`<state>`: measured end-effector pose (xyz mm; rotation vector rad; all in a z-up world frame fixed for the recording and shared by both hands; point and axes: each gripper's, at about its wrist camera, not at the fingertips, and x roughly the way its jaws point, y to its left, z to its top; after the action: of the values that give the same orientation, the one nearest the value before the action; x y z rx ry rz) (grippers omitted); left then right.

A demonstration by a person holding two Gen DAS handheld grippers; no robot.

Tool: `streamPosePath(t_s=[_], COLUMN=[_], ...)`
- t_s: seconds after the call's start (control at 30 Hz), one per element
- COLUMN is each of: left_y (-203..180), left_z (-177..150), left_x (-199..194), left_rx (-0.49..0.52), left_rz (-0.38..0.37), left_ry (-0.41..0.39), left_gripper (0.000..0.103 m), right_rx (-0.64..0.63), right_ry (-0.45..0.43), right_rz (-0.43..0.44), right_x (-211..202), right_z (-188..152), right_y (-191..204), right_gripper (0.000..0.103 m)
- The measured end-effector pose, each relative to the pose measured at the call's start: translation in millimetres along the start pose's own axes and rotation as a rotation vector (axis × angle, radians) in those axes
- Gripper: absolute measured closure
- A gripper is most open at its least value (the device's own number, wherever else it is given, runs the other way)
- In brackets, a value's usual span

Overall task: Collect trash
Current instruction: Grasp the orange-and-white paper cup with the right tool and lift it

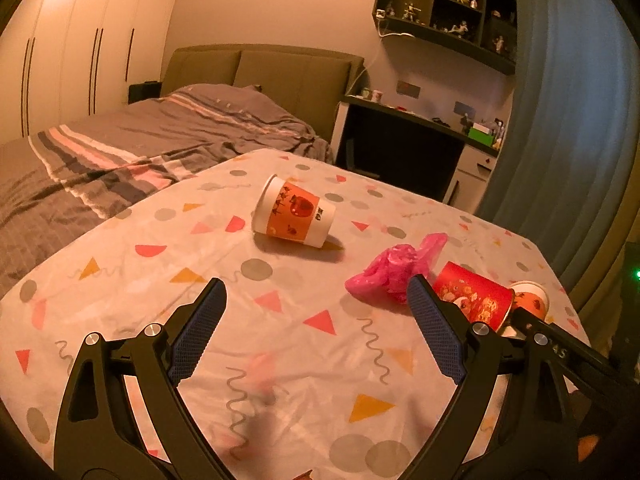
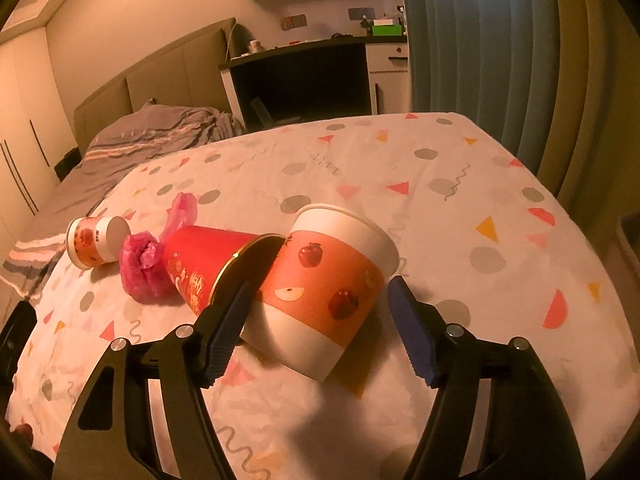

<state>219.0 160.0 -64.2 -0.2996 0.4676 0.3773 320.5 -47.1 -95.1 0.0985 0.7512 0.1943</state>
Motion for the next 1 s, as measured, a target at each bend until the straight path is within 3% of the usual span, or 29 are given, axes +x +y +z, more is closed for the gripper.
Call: streamPosePath(t_s=[0.33,0.73,1.0], left_y=[-3.2,-4.8,-5.3], left_z=[-3.0,-6.3,-6.9], left_x=[1.9,1.0,-0.7], left_rx=[0.007,0.007,0.014], left_rz=[-0.022,-0.045,-0.05], left_ry=[0.012,0.006,0.008], left_gripper=[0.013,0.013,0.013], right_rx=[0.012,0.015,-0.046], right_ry=[0.019,0.043,0.065], right_rz=[0.014,0.039,0.012], right_x=[4.2,-12.2,-6.5], right_z=[1.6,-2.0,-2.8], right_y=[0.0,-15.9,-7.3], right_gripper=[0.036,0.05,0.048])
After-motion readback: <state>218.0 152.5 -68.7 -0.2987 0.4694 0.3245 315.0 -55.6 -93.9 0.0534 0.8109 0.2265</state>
